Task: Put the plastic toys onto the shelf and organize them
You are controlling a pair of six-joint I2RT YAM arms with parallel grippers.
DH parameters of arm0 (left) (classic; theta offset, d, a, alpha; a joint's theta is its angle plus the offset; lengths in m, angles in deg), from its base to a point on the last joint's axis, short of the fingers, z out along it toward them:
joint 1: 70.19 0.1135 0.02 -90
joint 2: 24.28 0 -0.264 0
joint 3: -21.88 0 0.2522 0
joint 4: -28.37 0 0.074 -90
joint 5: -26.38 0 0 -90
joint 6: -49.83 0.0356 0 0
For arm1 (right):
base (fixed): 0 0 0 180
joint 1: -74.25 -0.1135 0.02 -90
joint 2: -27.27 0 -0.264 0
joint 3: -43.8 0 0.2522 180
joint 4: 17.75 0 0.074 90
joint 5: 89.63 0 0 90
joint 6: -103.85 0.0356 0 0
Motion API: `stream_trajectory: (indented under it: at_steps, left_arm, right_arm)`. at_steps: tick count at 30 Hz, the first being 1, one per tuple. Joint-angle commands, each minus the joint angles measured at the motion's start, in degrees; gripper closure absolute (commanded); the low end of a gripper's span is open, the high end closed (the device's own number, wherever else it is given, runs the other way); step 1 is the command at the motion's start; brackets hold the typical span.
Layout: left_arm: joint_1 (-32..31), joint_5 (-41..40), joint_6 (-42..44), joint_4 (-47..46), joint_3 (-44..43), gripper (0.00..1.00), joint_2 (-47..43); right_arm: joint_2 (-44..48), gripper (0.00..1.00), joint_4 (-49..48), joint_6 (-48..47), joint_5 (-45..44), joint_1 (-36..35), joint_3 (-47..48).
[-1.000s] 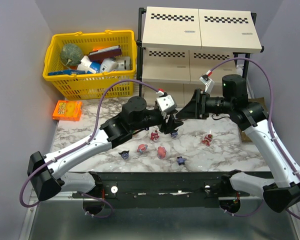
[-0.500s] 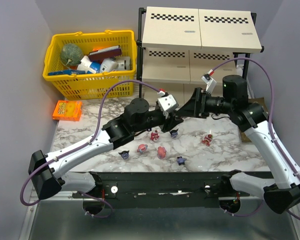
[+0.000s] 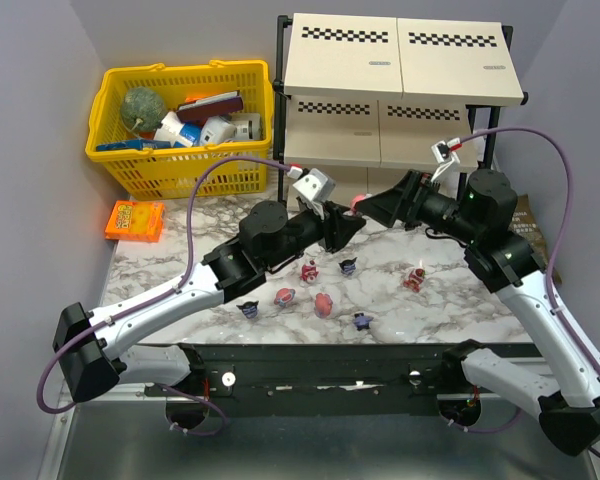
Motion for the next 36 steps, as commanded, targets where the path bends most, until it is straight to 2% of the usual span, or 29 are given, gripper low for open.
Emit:
stream_trajectory:
  at_steps: [1, 7, 16, 22, 25, 26, 28, 30, 33, 34, 36]
  left_arm:
    - [-0.6, -4.8, -5.4, -4.6, -1.6, 1.0, 0.4]
    - [-0.7, -5.6, -6.9, -5.1, -2.1, 1.0, 1.0]
    - [-0.7, -7.2, -7.6, -5.2, -2.2, 1.0, 1.6]
    - [-0.7, -8.0, -7.8, -5.6, -1.7, 1.0, 1.4]
    - [-0.7, -7.8, -7.7, -5.7, -2.0, 1.0, 1.7]
    - [-0.7, -7.7, -7.7, -5.7, -2.0, 1.0, 1.8]
    - [-0.7, -7.6, -7.6, -5.4, -2.2, 0.99, 2.0]
    - [-0.8, -7.3, -7.4, -5.0, -2.4, 0.92, 2.0]
    - [-0.7, -6.9, -7.0, -4.9, -2.1, 0.71, 1.6]
    - [-0.8, -7.0, -6.8, -4.8, -2.0, 0.53, 1.3]
    - [-0.8, -7.4, -6.2, -4.2, -2.0, 0.36, 0.8]
  right_arm:
    - [0.2, 0.05, -9.9, -1.2, -7.4, -1.9, -0.8]
    - [-2.1, 0.05, -11.9, -2.0, -11.0, -4.9, -0.5]
    - [-2.9, 0.14, -9.1, -3.2, -13.2, -7.6, -0.4]
    - [-2.8, 0.3, -8.0, -2.0, -14.2, -7.8, -0.8]
    - [-3.4, 0.45, -7.6, -1.5, -14.1, -7.9, -0.7]
    - [-3.4, 0.54, -7.6, -1.5, -14.0, -7.9, -0.6]
    - [-3.8, 0.62, -7.5, -1.4, -14.2, -7.9, -0.3]
    - [-4.1, 0.71, -7.3, -1.5, -14.5, -8.0, 0.3]
    - [-4.7, 0.81, -6.7, -2.2, -16.6, -8.0, 1.0]
    - [-4.8, 0.83, -6.4, -2.7, -18.4, -8.0, 1.6]
    - [-5.0, 0.88, -5.2, -4.3, -20.7, -8.0, 2.4]
